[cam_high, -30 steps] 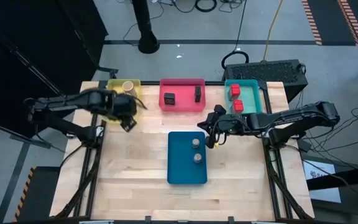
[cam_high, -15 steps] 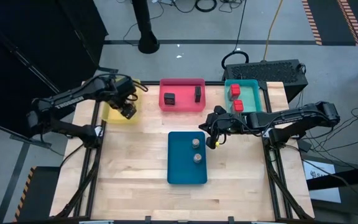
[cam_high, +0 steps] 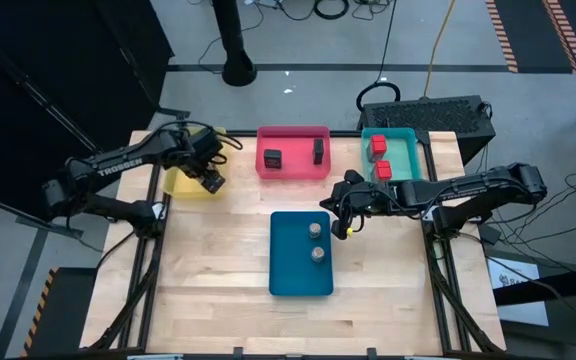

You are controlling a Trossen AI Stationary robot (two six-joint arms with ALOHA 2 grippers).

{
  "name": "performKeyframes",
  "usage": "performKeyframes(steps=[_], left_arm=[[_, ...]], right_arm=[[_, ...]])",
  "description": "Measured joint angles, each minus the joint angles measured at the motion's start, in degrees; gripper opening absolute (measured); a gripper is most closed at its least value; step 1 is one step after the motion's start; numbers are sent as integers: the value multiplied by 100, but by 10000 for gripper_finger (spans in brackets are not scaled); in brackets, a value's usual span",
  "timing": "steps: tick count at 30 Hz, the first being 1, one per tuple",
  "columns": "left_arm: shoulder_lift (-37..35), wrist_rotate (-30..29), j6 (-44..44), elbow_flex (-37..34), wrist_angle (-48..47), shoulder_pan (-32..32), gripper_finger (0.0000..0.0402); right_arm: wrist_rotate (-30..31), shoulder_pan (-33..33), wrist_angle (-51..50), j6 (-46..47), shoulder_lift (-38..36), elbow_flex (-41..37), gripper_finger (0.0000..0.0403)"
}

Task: Sort spices by type
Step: Put the gold seasoning bottle into the yellow bin

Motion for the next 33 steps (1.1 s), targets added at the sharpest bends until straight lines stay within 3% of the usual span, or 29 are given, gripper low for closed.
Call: performKeyframes(steps=[24,33], left_arm=[[0,296,477,-885,737,548,282],[0,290,586,-917,903,549,287]], right_arm=[[4,0,4,0,0,0,0],[4,0,4,0,0,0,0]])
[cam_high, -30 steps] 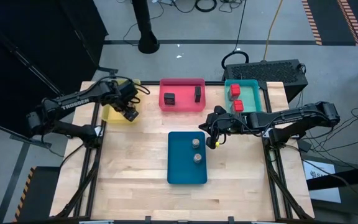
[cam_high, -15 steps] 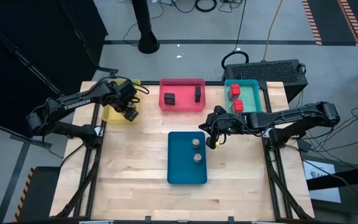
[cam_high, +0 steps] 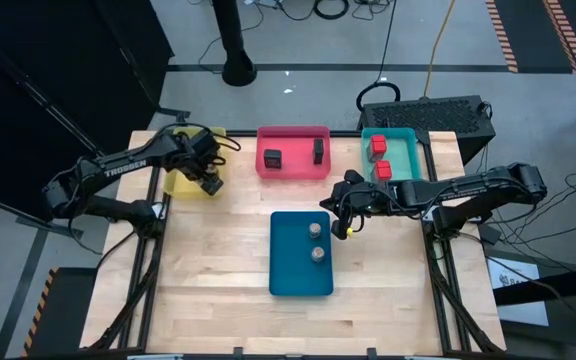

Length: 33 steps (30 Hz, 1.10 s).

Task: Sort spices by type
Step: Put the gold seasoning bottle into the yellow bin, then adjust the gold seasoning bottles in the yellow bin

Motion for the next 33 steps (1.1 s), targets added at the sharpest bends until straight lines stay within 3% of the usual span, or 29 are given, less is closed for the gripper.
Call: performKeyframes(steps=[7,12,19,33], left_arm=[[-2,-50,103,2,119,0,333],[-2,-47,90,11,-14,-1,337],[-45,-154,-162,478,-1167,-1,339],[-179,-806,-218,1126,-1141,-1,340]], right_arm=[[0,0,0,0,0,0,0],[0,0,0,0,0,0,0],[0,0,0,0,0,0,0],[2,0,4,11,0,0,0]])
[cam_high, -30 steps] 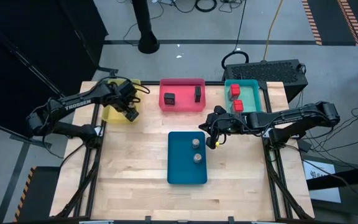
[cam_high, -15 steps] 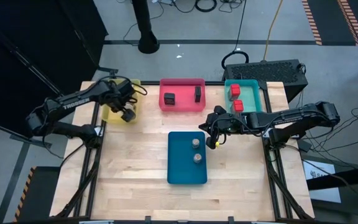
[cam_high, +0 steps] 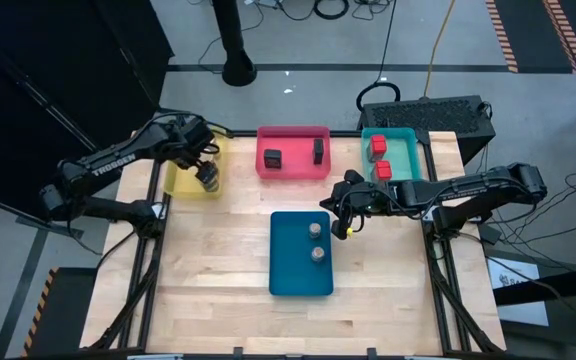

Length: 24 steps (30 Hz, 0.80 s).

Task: Sort spices by type
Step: Adjust the gold seasoning bottles in the yellow bin

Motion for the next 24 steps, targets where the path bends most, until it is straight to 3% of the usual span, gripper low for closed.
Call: performKeyframes(steps=[8,14,18,24], left_arm=[[132,-1806,21,0,-36,108,340],[496,-2302,-1,0,47,338,316],[818,-2137,-3,-4,58,430,242],[1230,-2093,36,-7,242,490,71]], right_arm=[[0,0,-2,-4,0,0,0],[0,0,4,-5,0,0,0],[0,0,4,-7,2,0,0],[2,0,2,-8,2,0,0]])
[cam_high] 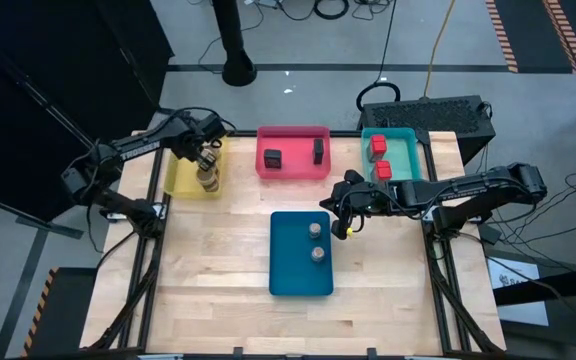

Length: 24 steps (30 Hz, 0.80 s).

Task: Sort spices by type
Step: Adjust the gold seasoning bottles in the yellow bin

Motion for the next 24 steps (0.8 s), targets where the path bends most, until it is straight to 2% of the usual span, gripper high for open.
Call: performKeyframes(steps=[2,3,7,13,24], left_arm=[[53,41,63,-1,22,2,21],[54,68,104,-2,62,0,12],[54,377,123,-2,104,0,9],[52,493,164,-2,143,0,5],[50,1046,280,-2,277,0,5]], right_arm=[[1,0,0,1,0,0,0],[1,0,0,-1,0,0,0],[0,0,-2,-3,0,0,0],[-1,0,-5,2,0,0,0],[-2,0,-6,8,0,0,0]])
